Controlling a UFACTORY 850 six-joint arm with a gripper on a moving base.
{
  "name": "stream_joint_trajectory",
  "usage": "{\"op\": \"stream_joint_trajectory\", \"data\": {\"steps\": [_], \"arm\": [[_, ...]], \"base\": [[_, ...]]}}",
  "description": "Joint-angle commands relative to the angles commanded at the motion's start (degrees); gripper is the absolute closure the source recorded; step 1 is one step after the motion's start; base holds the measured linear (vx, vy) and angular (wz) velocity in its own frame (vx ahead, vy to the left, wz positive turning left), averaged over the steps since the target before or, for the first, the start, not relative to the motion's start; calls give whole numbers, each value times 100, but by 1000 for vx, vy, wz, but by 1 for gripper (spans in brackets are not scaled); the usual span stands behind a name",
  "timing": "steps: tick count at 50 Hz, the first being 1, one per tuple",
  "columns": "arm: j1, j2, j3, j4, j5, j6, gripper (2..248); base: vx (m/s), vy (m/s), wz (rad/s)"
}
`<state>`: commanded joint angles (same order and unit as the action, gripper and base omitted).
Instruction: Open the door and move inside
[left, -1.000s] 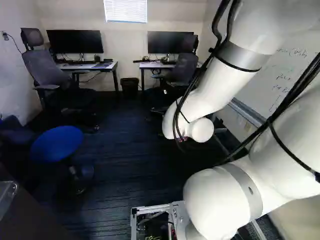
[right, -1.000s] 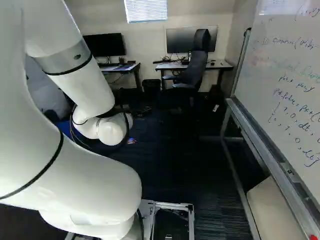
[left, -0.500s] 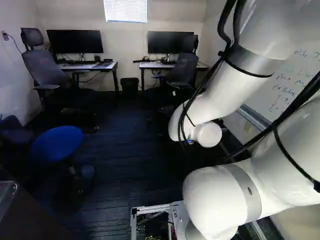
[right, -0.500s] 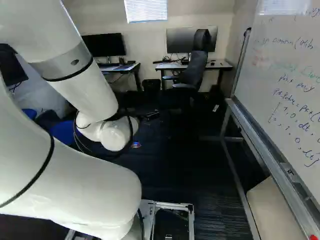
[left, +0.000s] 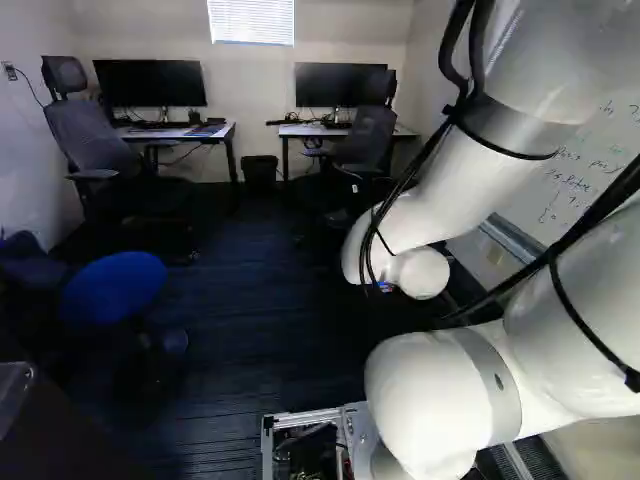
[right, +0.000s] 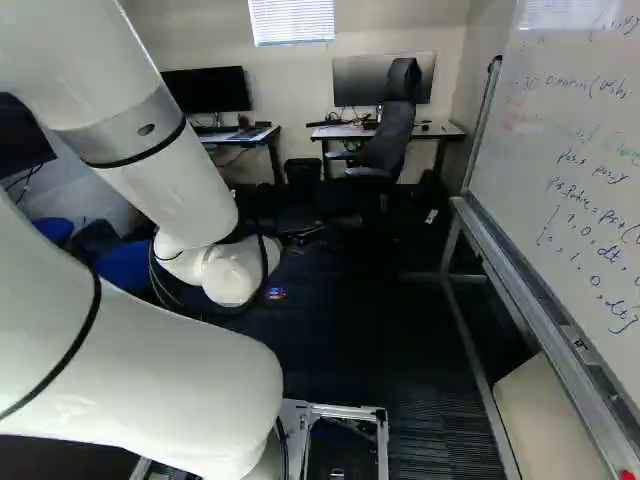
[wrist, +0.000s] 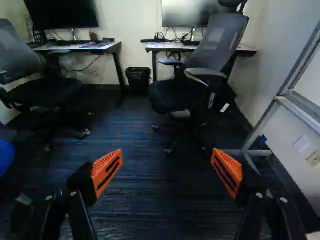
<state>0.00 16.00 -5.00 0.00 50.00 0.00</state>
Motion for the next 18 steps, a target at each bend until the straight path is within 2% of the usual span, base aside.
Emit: {"op": "stream_joint_trajectory", "data": {"steps": [18], "arm": [[0, 0, 0, 0, 0, 0, 3]], "base": [[0, 0, 0]]}}
